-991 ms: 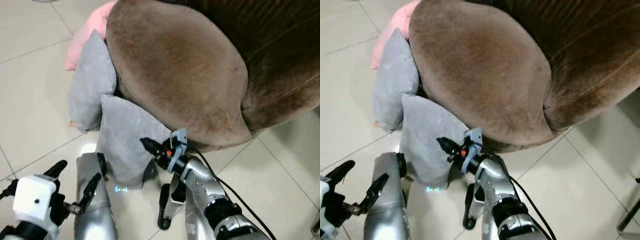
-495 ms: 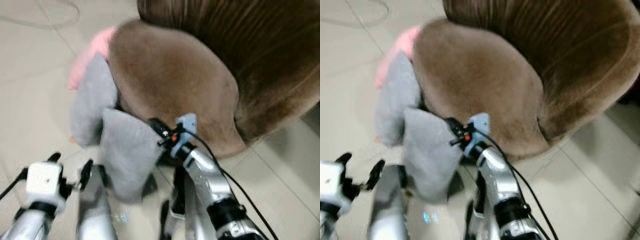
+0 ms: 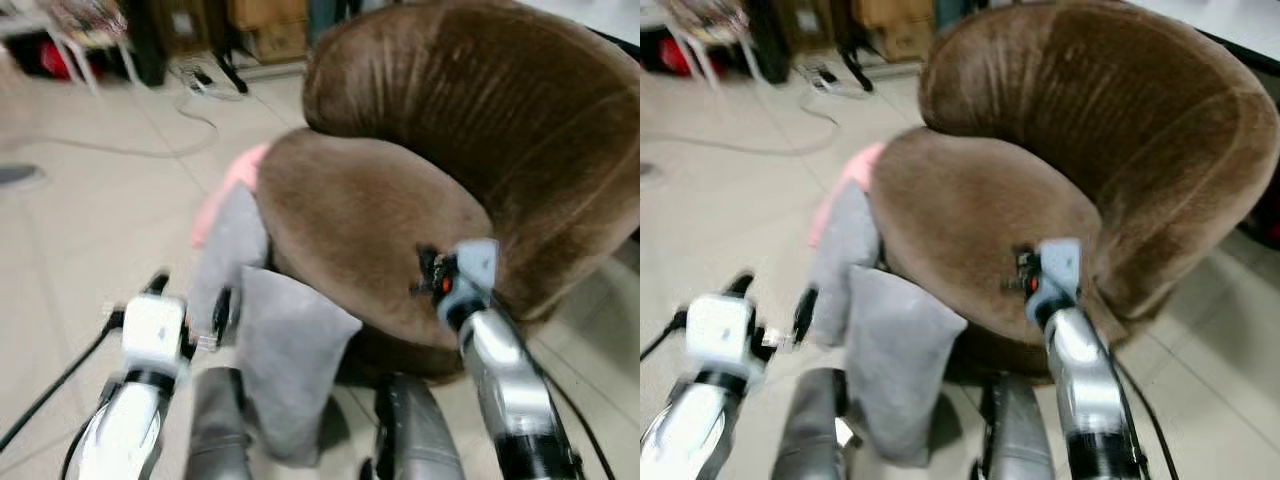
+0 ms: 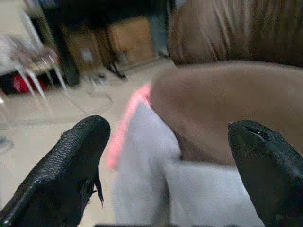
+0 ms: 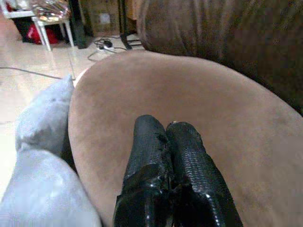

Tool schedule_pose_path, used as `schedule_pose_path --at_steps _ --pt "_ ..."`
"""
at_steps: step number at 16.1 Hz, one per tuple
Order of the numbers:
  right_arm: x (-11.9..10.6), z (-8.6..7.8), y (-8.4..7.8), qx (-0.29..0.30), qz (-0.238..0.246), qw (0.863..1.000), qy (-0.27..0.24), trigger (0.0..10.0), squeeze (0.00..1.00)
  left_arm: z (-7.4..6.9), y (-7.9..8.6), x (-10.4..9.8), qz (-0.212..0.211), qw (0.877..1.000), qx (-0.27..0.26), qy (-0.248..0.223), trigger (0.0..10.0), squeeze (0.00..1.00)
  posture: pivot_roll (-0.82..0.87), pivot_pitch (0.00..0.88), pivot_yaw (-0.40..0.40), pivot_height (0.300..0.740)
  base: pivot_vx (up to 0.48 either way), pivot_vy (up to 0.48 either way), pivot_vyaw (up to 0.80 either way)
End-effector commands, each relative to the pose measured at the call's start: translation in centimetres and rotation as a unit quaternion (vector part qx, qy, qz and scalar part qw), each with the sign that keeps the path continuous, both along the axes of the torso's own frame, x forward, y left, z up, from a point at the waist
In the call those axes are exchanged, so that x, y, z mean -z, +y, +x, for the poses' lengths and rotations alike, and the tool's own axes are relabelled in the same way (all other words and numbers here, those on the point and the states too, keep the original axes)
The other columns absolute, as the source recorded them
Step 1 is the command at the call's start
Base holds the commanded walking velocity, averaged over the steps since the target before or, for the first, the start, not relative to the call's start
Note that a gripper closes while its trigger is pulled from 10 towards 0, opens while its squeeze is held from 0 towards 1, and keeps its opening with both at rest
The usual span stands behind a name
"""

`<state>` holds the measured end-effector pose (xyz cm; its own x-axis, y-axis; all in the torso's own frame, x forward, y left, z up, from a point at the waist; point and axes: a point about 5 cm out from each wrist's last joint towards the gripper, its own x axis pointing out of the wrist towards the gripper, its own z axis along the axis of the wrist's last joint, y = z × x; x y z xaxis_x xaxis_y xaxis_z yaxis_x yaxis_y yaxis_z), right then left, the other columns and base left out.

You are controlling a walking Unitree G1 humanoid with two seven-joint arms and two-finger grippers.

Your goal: Move the pillow to the sofa from floor

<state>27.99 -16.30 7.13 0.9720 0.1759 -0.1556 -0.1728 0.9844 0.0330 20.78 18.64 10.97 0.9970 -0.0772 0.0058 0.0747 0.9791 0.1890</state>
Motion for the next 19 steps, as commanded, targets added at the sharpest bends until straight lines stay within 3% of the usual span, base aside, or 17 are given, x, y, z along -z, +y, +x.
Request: schedule_pose_path --at_steps 1,3,5,7,11,16,19 --pt "-0.9 -0.3 -0.8 0.015 -0.013 1.000 -0.014 10.0 0.00 0.4 0.1 0.6 0.004 1.000 -0.002 0.002 10.0 0.00 0.06 0.000 -0.023 0.550 0.000 0.000 0.00" --pt "-0.8 -2.5 -1.7 0.030 -0.022 0.999 -0.011 10.0 0.00 0.9 -0.1 1.2 -0.001 1.000 -0.006 0.011 10.0 0.00 0.03 0.000 -0.002 0.550 0.000 0.000 0.00" --pt "-1.0 -2.7 -1.2 0.013 -0.024 0.999 -0.015 10.0 0.00 0.7 -0.2 1.9 0.019 1.000 -0.011 0.020 10.0 0.00 0.04 0.000 -0.016 0.550 0.000 0.000 0.00" --pt "-1.0 -2.3 -0.3 -0.003 -0.005 1.000 -0.007 10.0 0.00 0.5 -0.1 2.6 0.018 0.999 -0.017 0.021 10.0 0.00 0.05 0.000 -0.032 0.560 0.000 0.000 0.00" --pt "-1.0 -1.2 1.4 -0.032 -0.015 0.999 -0.007 10.0 0.00 -0.1 0.7 3.1 0.015 0.998 -0.051 0.020 10.0 0.00 0.10 0.000 -0.085 0.595 0.000 0.000 0.00" --pt "-0.8 -0.3 1.8 -0.039 -0.009 0.999 0.000 10.0 0.00 0.3 0.5 3.0 0.016 0.998 -0.061 0.010 10.0 0.00 0.13 0.000 -0.099 0.660 0.000 0.000 0.00" --pt "-0.5 -0.2 1.2 -0.027 -0.012 1.000 0.010 10.0 0.00 0.7 0.6 2.9 0.014 0.998 -0.066 0.005 10.0 0.00 0.12 0.000 -0.097 0.700 0.000 0.000 0.00"
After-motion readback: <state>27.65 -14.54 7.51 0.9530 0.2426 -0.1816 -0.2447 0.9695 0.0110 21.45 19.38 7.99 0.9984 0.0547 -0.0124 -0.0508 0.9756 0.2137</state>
